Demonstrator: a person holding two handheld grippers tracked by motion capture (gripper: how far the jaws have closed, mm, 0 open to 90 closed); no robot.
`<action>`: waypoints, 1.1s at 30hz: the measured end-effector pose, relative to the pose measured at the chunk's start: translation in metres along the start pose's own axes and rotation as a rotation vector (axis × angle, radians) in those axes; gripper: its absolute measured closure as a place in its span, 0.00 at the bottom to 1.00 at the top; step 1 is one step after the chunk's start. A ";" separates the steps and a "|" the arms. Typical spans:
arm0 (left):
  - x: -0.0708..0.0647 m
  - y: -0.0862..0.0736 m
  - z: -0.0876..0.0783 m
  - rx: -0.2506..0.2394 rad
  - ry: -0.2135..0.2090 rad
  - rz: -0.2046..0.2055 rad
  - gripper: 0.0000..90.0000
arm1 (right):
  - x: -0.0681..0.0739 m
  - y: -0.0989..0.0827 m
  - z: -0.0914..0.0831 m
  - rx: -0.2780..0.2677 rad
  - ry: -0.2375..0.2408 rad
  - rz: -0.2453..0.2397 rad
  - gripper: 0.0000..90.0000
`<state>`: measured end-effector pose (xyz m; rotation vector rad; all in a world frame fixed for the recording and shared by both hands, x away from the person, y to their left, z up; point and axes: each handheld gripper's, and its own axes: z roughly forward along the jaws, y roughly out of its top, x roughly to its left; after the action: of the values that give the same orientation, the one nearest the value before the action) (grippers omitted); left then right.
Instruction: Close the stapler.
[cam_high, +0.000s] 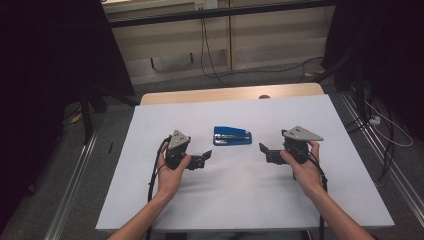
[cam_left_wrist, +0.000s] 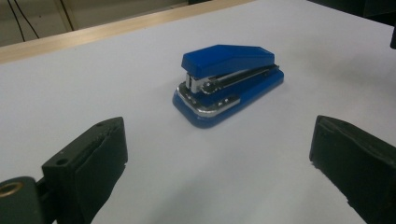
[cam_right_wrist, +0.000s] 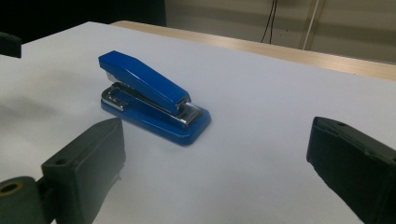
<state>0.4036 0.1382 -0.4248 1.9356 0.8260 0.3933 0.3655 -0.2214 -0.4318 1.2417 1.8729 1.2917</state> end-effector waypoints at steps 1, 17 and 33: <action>0.000 -0.001 -0.002 0.003 0.000 -0.001 0.05 | 0.000 -0.001 -0.001 0.005 -0.006 -0.005 0.05; 0.004 -0.019 -0.041 -0.017 0.042 -0.020 0.05 | 0.001 -0.008 -0.025 -0.027 -0.043 -0.008 0.05; 0.007 -0.034 -0.075 -0.036 0.102 -0.018 0.05 | -0.005 -0.022 -0.051 -0.024 -0.084 0.003 0.04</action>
<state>0.3517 0.2025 -0.4180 1.8864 0.8951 0.4961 0.3174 -0.2497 -0.4318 1.2667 1.7918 1.2405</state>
